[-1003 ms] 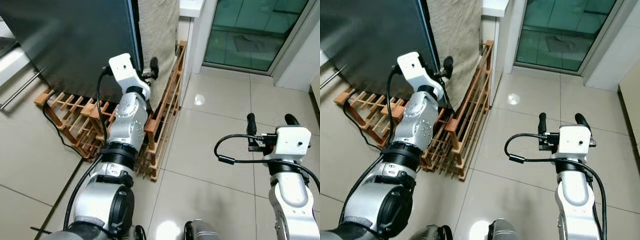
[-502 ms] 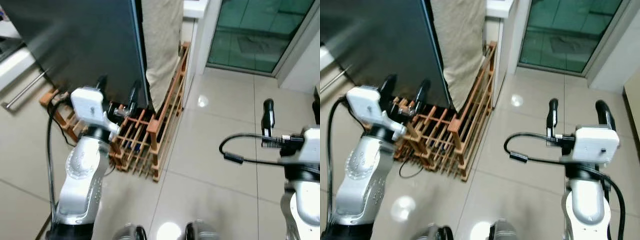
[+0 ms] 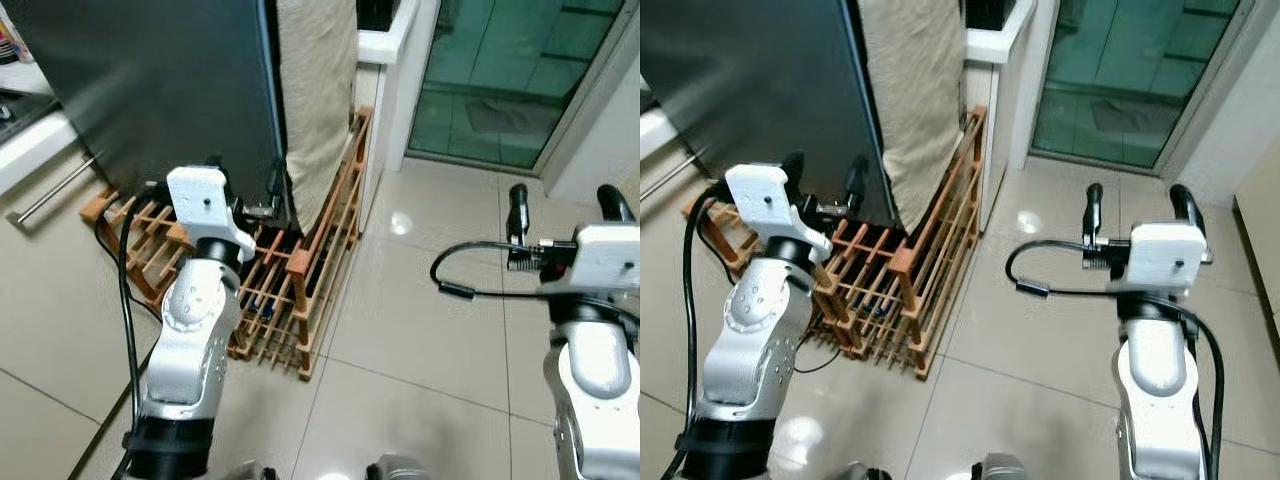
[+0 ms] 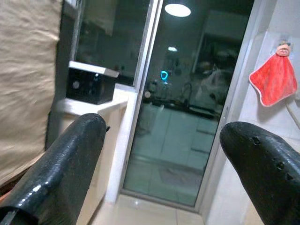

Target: Restocking fridge

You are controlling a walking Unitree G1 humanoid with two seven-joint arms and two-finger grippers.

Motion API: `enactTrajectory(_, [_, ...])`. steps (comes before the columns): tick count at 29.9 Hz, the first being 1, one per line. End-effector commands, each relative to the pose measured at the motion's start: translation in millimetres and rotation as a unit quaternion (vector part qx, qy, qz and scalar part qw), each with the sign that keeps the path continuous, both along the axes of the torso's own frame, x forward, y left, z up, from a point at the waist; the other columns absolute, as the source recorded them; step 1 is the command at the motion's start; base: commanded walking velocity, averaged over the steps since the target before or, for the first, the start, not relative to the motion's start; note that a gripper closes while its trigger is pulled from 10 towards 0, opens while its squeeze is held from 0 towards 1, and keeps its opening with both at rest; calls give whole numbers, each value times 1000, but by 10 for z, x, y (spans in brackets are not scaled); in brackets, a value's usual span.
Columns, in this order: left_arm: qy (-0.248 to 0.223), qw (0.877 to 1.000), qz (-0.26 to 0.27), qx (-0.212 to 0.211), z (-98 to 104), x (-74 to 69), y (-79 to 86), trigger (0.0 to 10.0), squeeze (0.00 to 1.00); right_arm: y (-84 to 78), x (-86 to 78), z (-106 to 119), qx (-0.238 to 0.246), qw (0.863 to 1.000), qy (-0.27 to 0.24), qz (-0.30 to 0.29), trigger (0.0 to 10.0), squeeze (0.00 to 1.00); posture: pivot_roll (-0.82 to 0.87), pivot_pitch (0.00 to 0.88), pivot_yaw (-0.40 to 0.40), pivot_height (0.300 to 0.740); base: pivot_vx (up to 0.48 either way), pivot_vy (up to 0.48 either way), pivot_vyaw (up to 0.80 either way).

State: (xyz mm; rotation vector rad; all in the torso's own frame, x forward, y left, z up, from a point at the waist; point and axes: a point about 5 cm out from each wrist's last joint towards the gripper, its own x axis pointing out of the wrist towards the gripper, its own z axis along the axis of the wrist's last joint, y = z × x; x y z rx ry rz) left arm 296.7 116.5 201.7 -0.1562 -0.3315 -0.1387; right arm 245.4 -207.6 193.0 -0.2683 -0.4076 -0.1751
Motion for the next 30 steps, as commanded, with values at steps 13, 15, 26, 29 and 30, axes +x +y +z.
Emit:
enactTrajectory(13, [-2, 997, 69, -22, 154, 184, 113, 10000, 0, 91, 98, 227, -17, 998, -40, 38, 10000, 0, -228, 15, 33, 723, 294, -77, 0])
enactTrajectory(15, [8, 997, 67, -41, 153, 235, 133, 10000, 0, 85, 113, 197, -8, 999, -32, 39, 10000, 0, -228, 15, 34, 723, 0, 0, 0])
enactTrajectory(26, [36, 999, 6, -35, 228, 500, -29, 10000, 0, 80, 144, -26, 24, 999, 12, 40, 10000, 0, -217, 29, 35, 723, 0, 0, 0])
enactTrajectory(29, [42, 999, -16, -29, 216, 594, -161, 10000, 0, 77, 145, -53, 32, 999, 18, 38, 10000, 0, -218, 60, 44, 723, 0, 0, 0])
enactTrajectory(30, [42, 999, -16, -29, 216, 594, -161, 10000, 0, 77, 145, -53, 32, 999, 18, 38, 10000, 0, -218, 60, 44, 723, 0, 0, 0])
